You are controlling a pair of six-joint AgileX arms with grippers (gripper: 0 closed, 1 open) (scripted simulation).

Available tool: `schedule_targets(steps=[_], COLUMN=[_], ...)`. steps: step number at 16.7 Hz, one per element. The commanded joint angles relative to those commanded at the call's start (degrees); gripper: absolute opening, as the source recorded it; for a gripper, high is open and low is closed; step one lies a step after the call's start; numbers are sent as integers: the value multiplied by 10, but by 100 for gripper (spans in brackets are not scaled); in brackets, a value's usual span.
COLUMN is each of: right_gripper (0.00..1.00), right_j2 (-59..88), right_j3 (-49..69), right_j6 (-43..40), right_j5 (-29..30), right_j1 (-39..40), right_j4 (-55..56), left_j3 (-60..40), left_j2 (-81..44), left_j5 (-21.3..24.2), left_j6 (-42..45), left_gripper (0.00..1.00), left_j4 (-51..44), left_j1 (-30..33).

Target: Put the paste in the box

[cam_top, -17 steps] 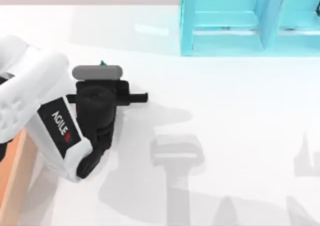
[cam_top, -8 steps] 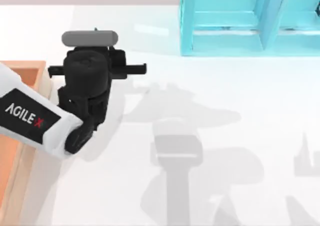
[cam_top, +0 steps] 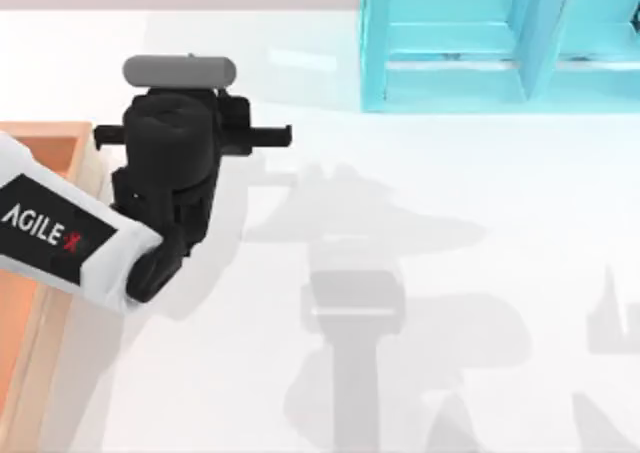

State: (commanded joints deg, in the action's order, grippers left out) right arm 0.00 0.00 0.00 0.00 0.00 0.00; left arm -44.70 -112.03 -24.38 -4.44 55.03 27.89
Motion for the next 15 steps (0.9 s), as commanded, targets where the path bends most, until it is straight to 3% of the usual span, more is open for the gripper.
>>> schedule_targets(steps=[6,15], right_gripper=[100,100], right_j2=[0,0], right_j3=[0,0], right_j6=[0,0], right_j5=[0,0], right_j1=[0,0], right_j4=[0,0], left_j3=[-60,-183], left_j2=[26,64], left_j5=[117,404], left_j6=[174,648], left_gripper=[0,0], left_j4=[-115,-464], left_j1=[-90,-349])
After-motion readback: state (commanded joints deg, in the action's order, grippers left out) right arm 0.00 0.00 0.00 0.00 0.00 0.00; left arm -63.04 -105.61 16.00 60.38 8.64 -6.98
